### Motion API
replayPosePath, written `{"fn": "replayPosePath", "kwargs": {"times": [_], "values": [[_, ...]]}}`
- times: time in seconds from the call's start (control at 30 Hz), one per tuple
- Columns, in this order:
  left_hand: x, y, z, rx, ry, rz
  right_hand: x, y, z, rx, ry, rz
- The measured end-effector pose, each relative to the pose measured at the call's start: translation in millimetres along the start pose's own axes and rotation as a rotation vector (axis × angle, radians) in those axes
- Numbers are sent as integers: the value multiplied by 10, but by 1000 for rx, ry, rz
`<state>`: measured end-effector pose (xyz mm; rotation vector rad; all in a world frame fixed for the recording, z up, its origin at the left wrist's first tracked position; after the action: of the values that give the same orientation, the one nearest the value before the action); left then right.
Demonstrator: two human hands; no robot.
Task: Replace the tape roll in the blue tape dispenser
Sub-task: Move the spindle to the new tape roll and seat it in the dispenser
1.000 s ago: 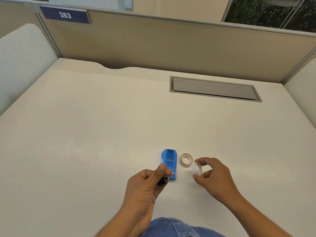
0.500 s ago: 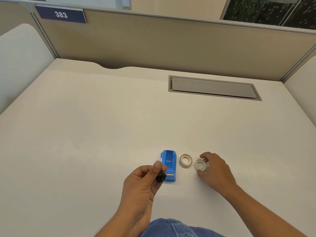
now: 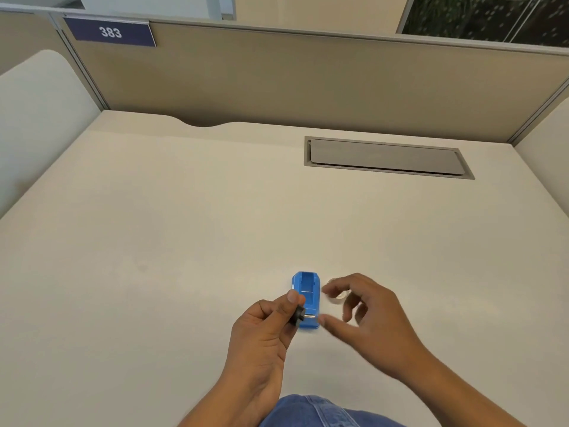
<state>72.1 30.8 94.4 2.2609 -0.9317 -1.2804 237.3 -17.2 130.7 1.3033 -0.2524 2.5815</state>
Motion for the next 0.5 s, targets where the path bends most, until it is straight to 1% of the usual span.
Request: {"fn": "replayPosePath", "kwargs": {"times": [0.07, 0.13, 0.37, 0.5], "values": [[0, 3, -16, 13, 28, 3, 273, 52, -84, 48, -28, 88], [-11, 14, -40, 37, 50, 5, 417, 68, -113, 43, -45, 131], [-58, 64, -93, 93, -55, -14, 539, 6, -90, -39, -37, 161], [-123, 97, -121, 197, -121, -14, 557, -11, -58, -57, -57, 169]]}}
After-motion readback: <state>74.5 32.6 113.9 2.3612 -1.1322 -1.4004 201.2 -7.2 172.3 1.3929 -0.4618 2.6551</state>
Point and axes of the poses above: each hand's wrist, its own y-axis away from the middle knuckle, its own z-axis out of the back of the hand, x = y × z, the point moved 8 cm from there along -y, towards the middle knuckle, and after that the axes turned 4 degrees about z, right-handed, at the moved point
